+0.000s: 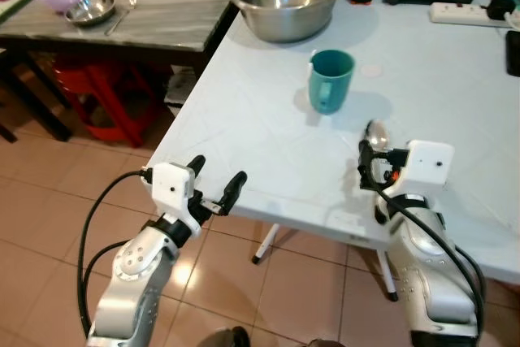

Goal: Setting the table

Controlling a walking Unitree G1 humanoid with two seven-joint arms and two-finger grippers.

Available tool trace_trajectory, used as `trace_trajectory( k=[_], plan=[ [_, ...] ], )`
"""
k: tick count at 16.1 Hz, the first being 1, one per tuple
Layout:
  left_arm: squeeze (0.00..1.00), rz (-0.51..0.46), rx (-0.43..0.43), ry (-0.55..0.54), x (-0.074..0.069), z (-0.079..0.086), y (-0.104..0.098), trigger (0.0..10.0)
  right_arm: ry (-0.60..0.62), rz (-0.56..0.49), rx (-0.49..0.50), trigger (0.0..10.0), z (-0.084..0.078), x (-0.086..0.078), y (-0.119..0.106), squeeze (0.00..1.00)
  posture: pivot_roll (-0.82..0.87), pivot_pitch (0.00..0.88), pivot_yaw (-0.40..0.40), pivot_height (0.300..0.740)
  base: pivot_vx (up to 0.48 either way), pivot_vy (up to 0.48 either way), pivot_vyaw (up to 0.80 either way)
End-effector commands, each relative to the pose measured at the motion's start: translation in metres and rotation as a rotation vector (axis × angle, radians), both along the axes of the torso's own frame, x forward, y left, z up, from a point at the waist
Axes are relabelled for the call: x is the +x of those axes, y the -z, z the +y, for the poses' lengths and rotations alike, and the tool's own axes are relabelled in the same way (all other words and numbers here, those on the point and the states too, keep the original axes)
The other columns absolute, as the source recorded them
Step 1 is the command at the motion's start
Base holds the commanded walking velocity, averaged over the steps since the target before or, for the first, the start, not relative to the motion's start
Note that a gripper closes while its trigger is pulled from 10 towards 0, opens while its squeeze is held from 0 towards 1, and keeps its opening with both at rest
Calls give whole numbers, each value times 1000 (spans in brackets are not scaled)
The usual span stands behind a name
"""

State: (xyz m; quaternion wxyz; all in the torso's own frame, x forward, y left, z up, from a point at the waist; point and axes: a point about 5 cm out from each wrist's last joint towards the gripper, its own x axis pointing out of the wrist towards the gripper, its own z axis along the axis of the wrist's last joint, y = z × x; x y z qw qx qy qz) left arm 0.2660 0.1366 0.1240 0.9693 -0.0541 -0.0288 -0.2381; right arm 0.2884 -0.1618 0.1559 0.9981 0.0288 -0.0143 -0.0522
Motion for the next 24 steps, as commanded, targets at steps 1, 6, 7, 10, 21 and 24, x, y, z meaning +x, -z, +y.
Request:
trace_trajectory(
  k=[1,6,7,10,21,24],
  plan=[
    [0,19,6,4,-3,4,4,10000,-12,10,-6,10000,2,-3,3,0,-153,182,99,740,0,0,0],
    [0,33,64,205,-18,0,9,10000,-18,39,-6,10000,4,-4,7,0,-154,185,94,740,0,0,0],
    [0,32,80,242,-21,-1,8,10000,-18,42,-6,10000,4,-4,8,0,-153,186,94,740,0,0,0],
    [0,15,113,305,-21,-2,5,10000,-19,57,-2,10000,0,-2,8,0,-160,184,95,740,0,0,0],
    [0,12,107,339,-22,-7,5,10000,-63,173,-9,4588,-5,10,19,0,-157,194,92,740,0,0,0],
    [0,13,104,354,-24,-8,5,10000,-21,252,-26,0,-11,7,30,0,-157,200,92,740,0,0,0]
  ],
)
